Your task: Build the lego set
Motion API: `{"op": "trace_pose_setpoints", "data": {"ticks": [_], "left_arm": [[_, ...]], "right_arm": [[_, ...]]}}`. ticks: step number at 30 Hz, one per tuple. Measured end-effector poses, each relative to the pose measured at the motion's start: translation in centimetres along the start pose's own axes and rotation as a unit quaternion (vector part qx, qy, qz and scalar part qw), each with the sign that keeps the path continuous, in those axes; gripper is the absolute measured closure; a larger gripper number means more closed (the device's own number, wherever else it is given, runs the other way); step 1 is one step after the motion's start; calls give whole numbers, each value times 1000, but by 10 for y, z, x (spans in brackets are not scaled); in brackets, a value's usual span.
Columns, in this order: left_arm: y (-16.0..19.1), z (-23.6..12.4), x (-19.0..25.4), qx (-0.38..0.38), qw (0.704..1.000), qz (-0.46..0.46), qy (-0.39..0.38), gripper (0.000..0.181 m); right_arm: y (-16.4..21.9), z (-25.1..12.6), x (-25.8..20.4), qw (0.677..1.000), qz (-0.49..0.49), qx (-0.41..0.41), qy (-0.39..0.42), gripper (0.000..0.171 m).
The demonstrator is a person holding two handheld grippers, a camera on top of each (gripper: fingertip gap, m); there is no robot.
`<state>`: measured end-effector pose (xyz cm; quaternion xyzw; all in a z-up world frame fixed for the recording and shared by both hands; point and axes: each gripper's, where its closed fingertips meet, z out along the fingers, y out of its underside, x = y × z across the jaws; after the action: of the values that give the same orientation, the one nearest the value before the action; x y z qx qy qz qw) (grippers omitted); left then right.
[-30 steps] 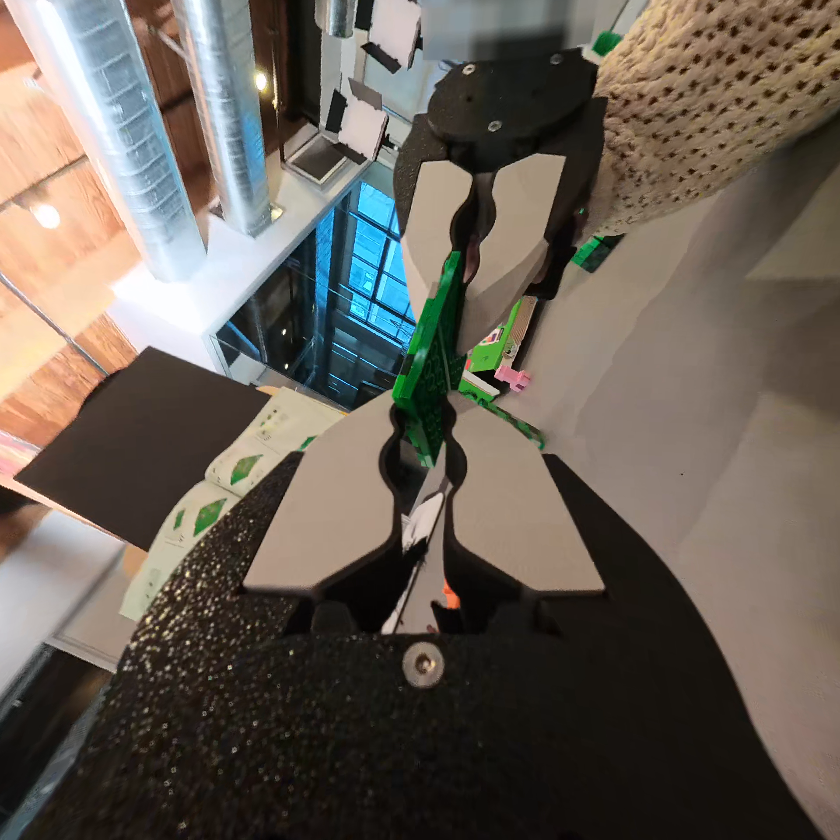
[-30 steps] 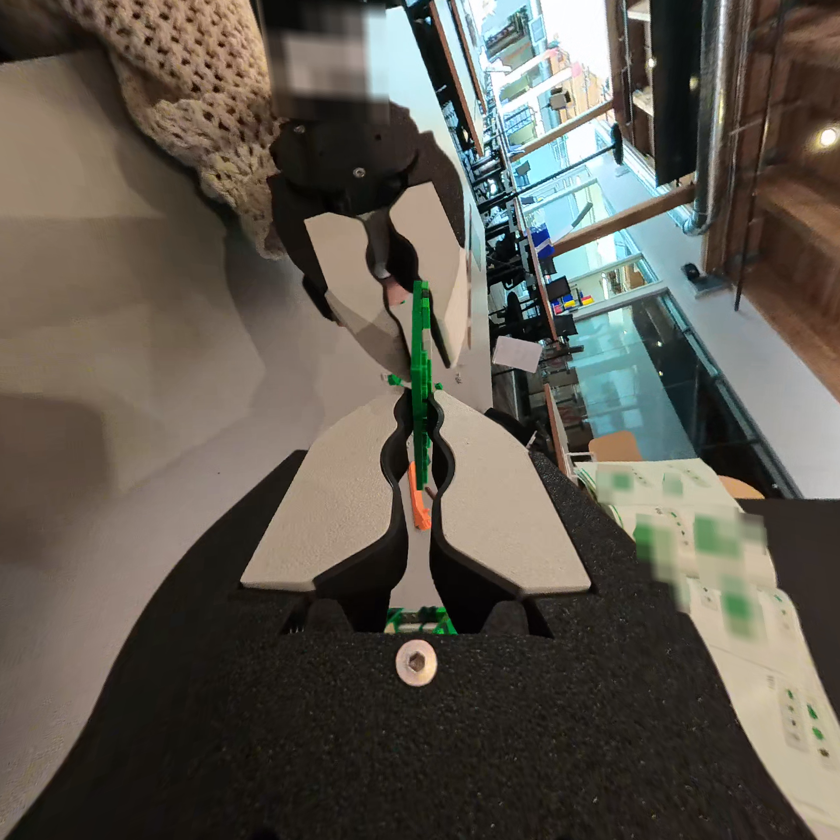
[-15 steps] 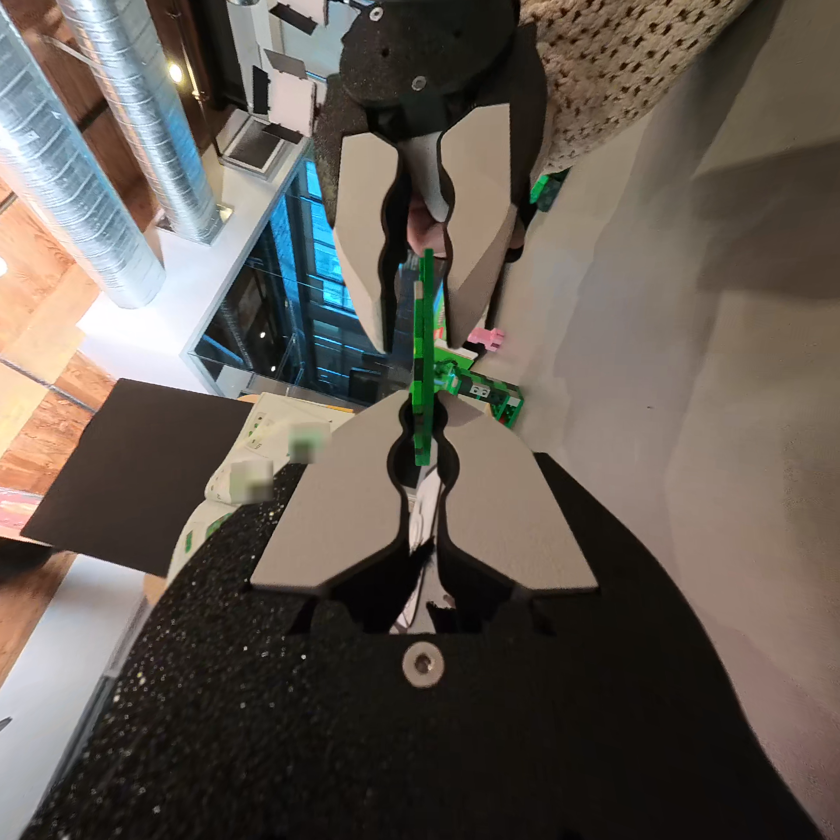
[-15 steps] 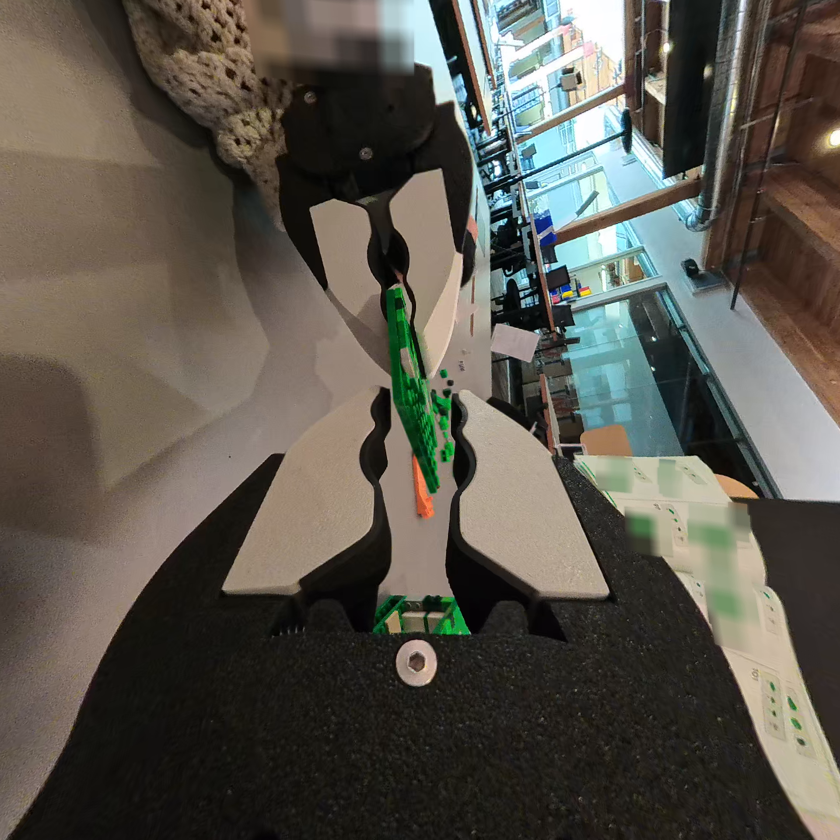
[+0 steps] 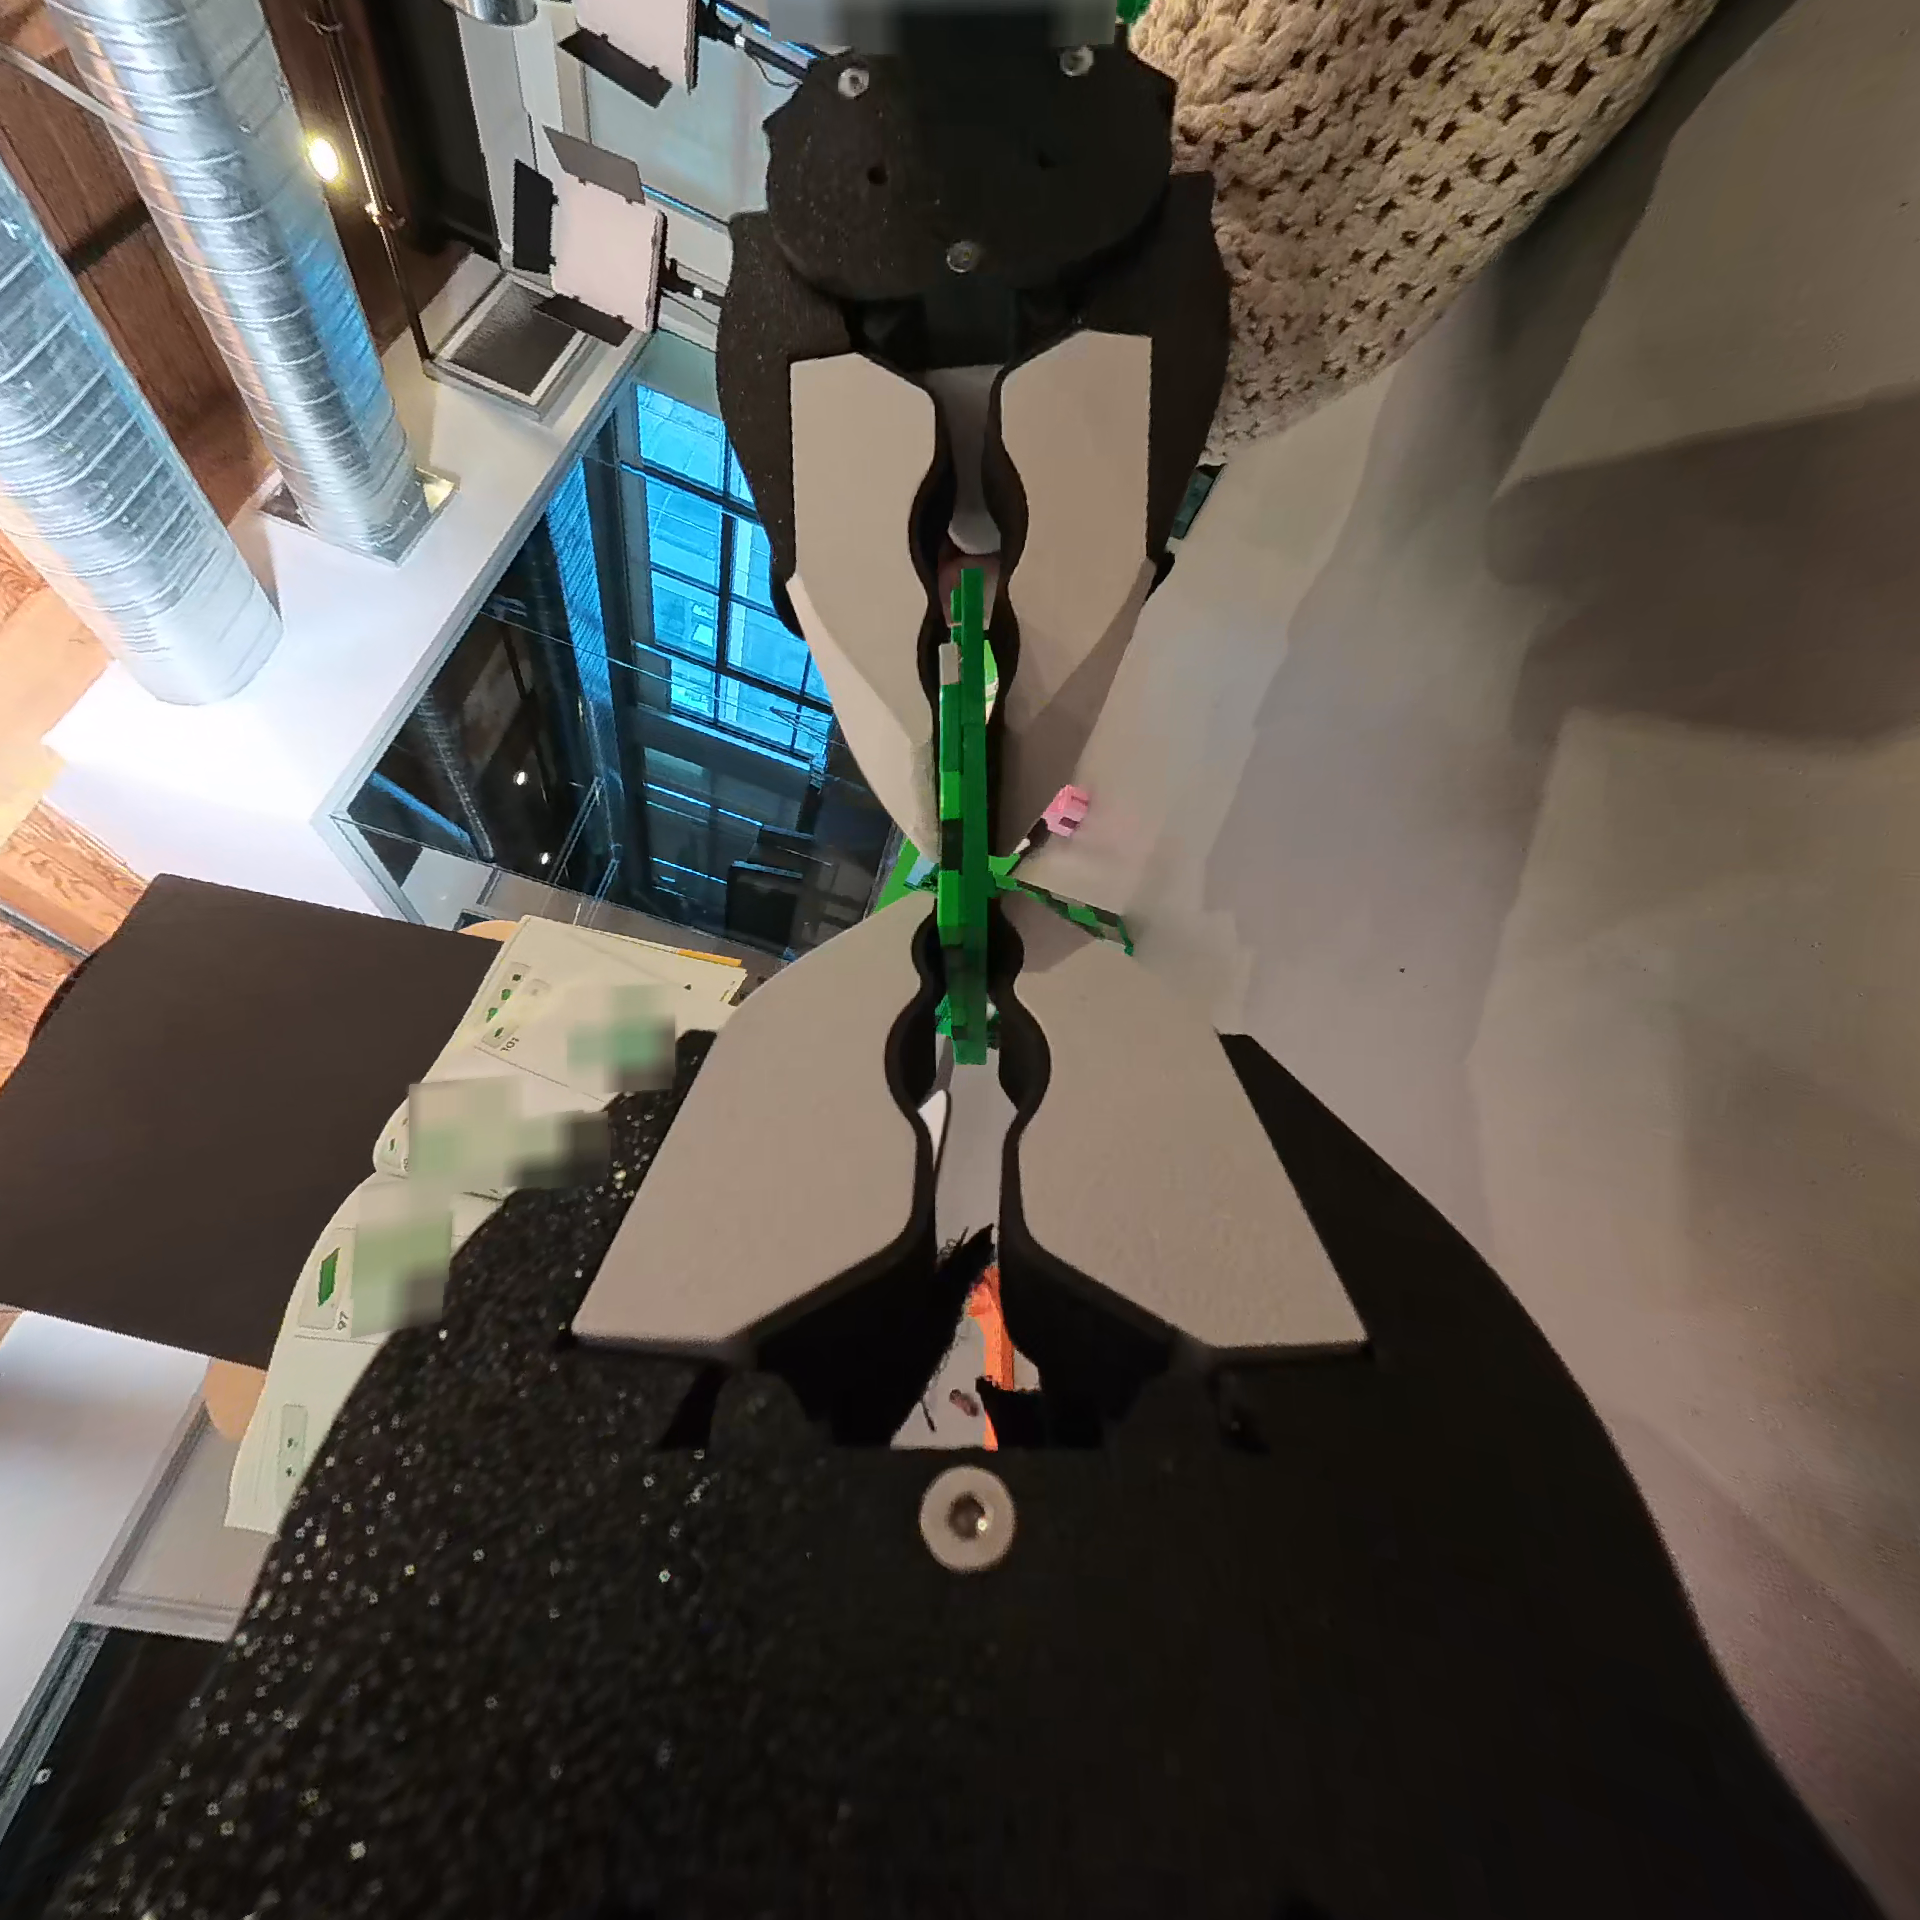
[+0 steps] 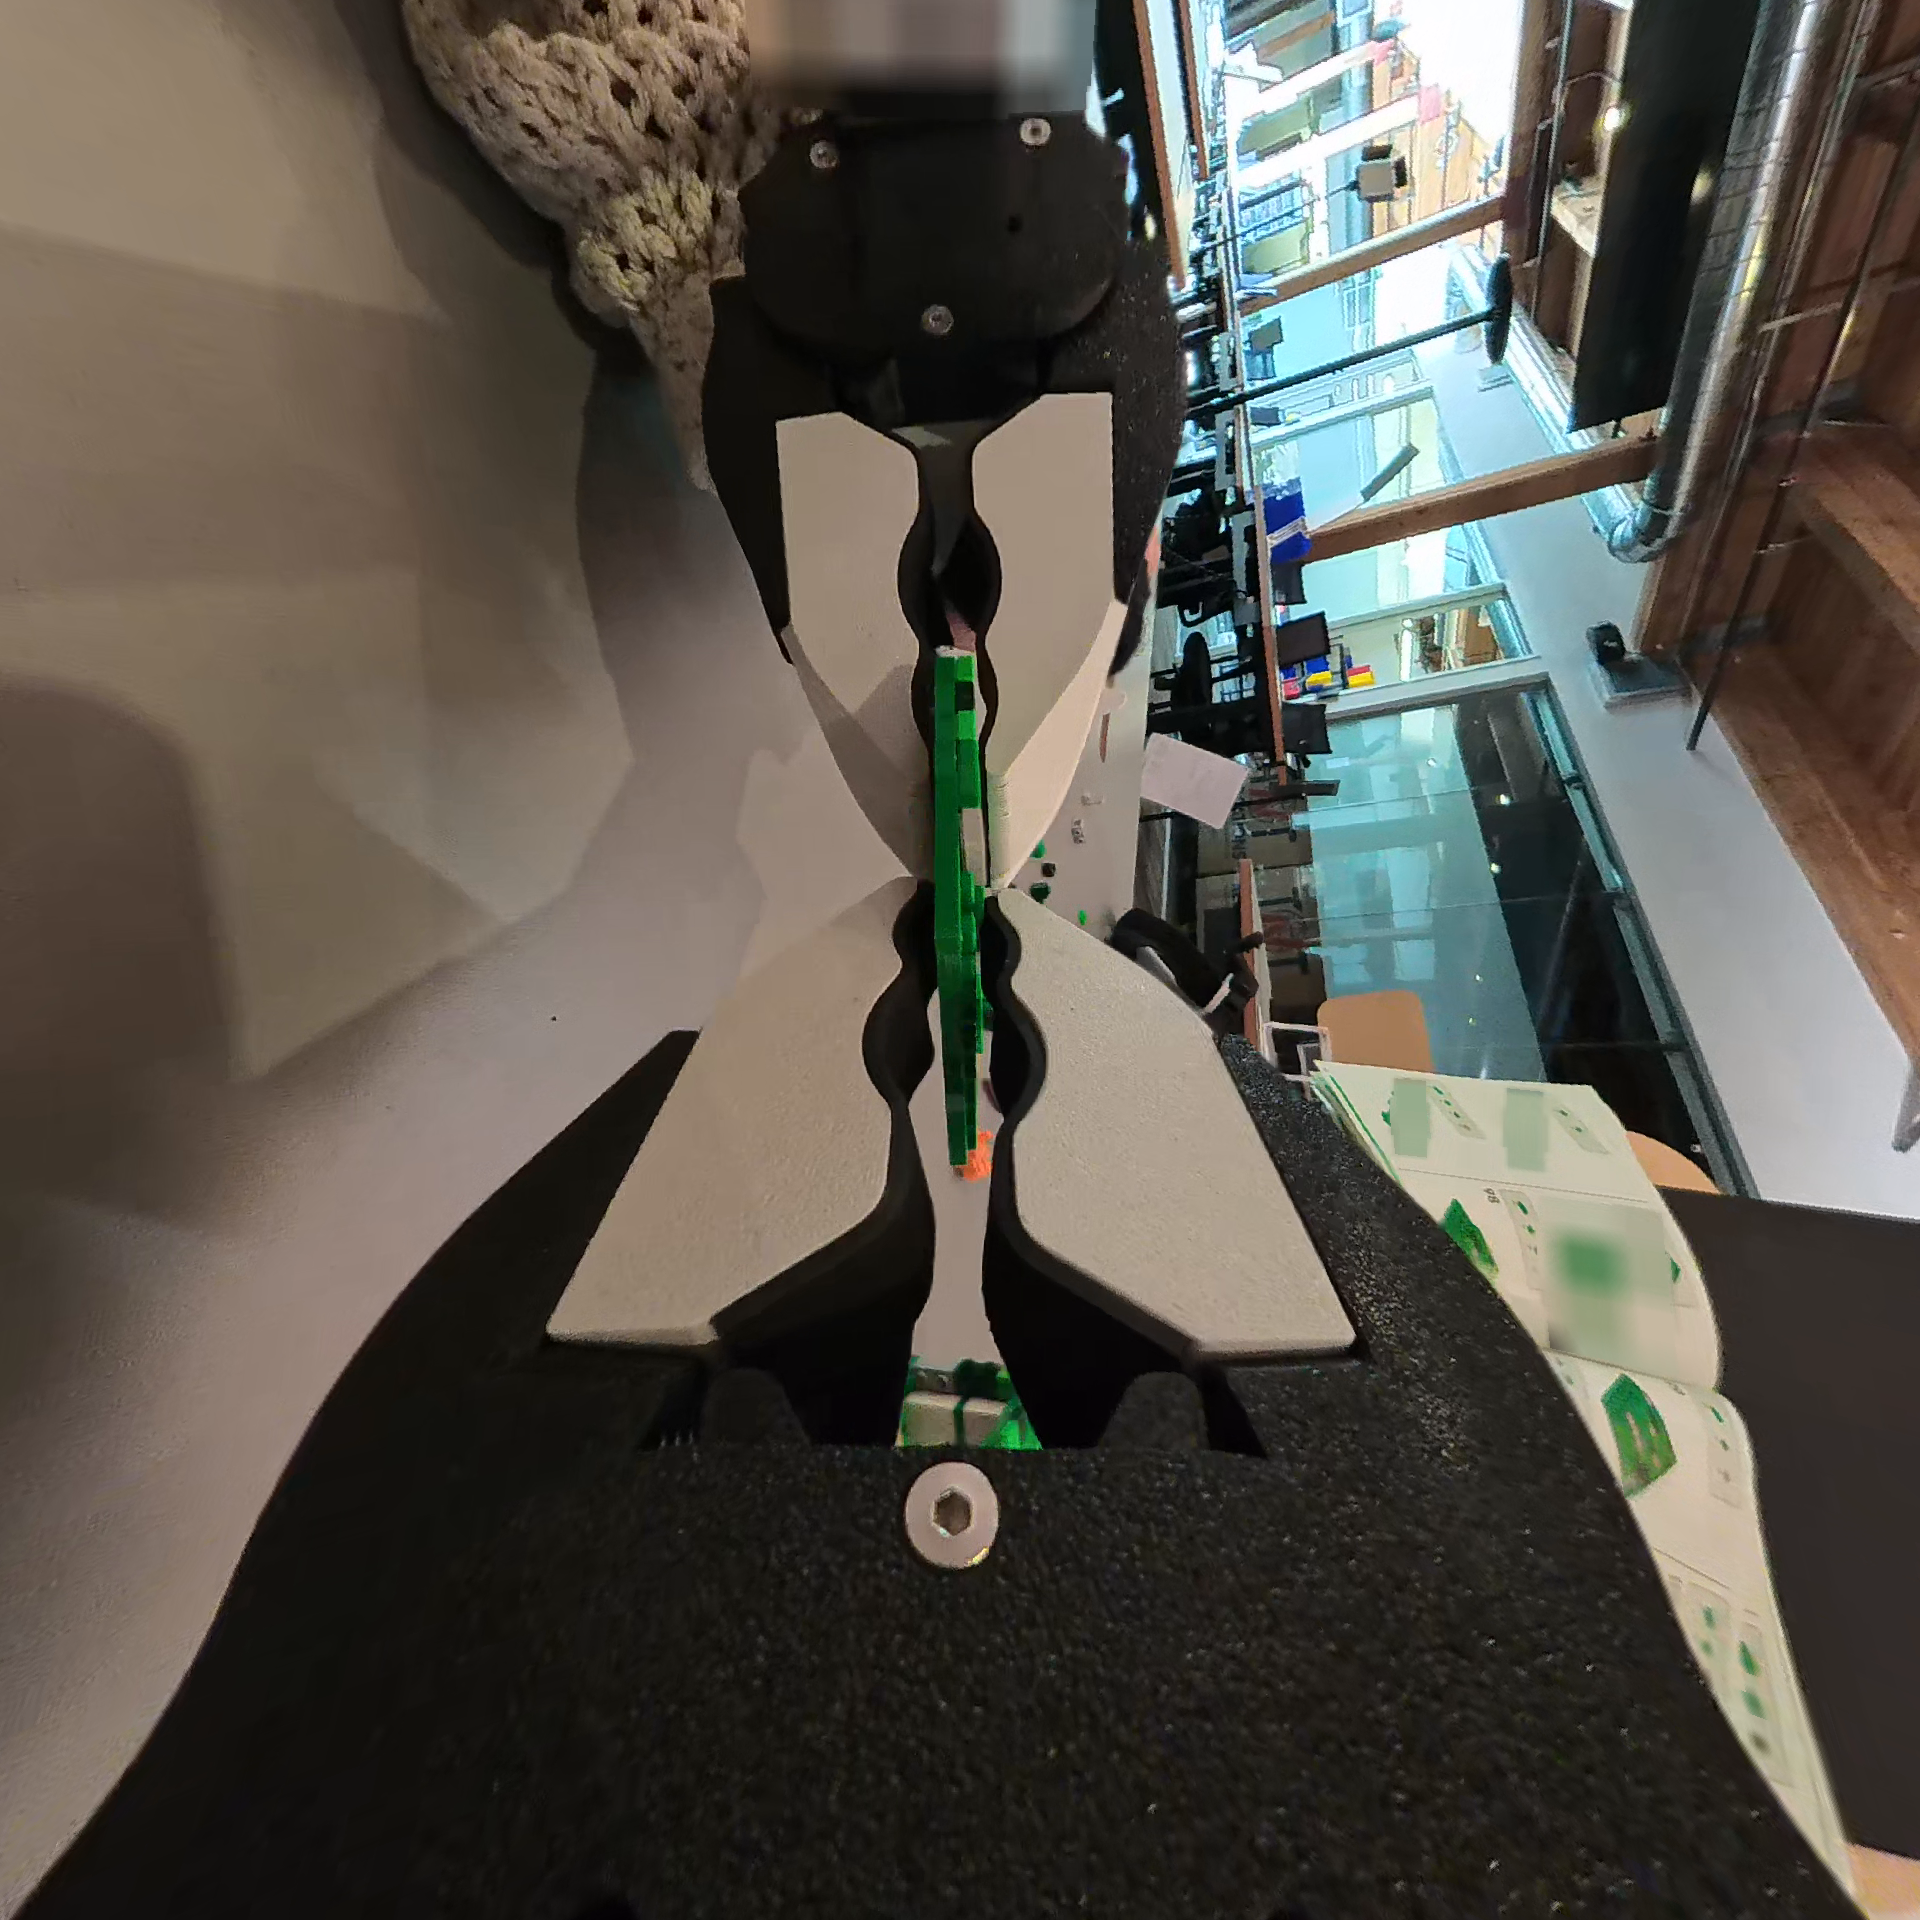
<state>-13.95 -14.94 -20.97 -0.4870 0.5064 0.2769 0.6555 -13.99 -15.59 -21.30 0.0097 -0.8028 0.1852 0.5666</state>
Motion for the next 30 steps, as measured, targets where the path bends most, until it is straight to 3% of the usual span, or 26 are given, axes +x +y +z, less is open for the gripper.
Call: {"op": "trace_pose_setpoints", "data": {"ticks": [5, 8, 12, 17, 23, 30], "left_arm": [[6, -1, -7, -17, 999, 23, -25, 176], [22, -3, -11, -57, 995, 65, -44, 175], [36, -5, -16, -81, 993, 67, -56, 175], [52, -8, -20, -111, 989, 73, -66, 175], [62, -11, -22, -129, 987, 70, -68, 175], [63, -10, -20, -127, 988, 66, -66, 175]], "right_arm": [[2, 1, 8, 999, 23, 2, 49, 162], [9, -2, 6, 996, 71, 8, 55, 127], [18, -6, 1, 979, 176, 50, 86, 107], [22, -12, 10, 949, 254, 105, 155, 106], [36, -10, 20, 917, 343, 121, 162, 113], [45, -11, 25, 910, 358, 108, 179, 119]]}}
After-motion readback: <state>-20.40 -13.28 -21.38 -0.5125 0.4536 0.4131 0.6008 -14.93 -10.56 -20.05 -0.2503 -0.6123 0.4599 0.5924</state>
